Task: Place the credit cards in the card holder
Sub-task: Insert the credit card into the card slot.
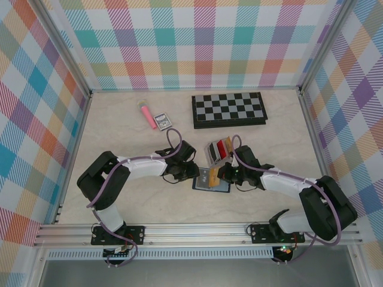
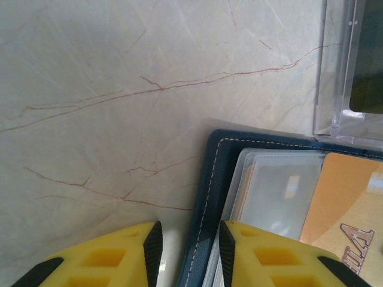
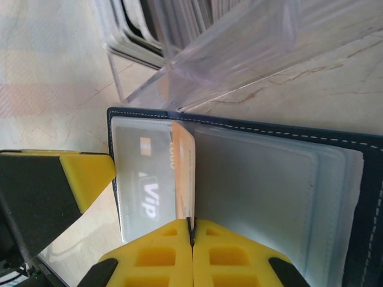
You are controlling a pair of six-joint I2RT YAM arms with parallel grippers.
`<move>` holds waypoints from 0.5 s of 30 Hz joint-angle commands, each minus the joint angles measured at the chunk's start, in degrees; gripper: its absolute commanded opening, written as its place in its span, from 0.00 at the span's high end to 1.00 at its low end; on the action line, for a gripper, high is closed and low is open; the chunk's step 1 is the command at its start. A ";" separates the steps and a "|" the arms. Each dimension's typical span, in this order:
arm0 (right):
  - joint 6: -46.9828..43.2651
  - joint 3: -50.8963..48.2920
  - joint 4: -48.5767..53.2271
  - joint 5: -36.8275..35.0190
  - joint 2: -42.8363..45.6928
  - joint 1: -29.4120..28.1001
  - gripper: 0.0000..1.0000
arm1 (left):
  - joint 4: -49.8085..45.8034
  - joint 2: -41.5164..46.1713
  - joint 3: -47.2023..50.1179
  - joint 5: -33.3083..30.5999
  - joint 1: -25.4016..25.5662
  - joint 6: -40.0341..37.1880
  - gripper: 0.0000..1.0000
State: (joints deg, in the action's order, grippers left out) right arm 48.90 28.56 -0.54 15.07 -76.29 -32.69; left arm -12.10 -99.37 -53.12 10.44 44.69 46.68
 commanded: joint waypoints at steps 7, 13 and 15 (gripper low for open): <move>4.50 -3.30 -3.40 -1.62 -0.70 -2.53 0.94 | 1.86 -3.36 1.29 2.46 0.86 1.64 0.68; 5.98 -4.93 -2.59 -3.36 1.56 -2.74 0.94 | 2.08 -3.28 1.70 2.22 0.97 2.19 0.69; 4.92 -5.28 -0.17 -5.90 3.37 -2.65 0.94 | 1.90 -3.20 1.70 2.13 0.94 2.19 0.69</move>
State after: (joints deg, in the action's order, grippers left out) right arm 53.80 24.88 -5.48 12.51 -74.61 -34.89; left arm -12.10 -99.39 -53.06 10.37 44.60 48.18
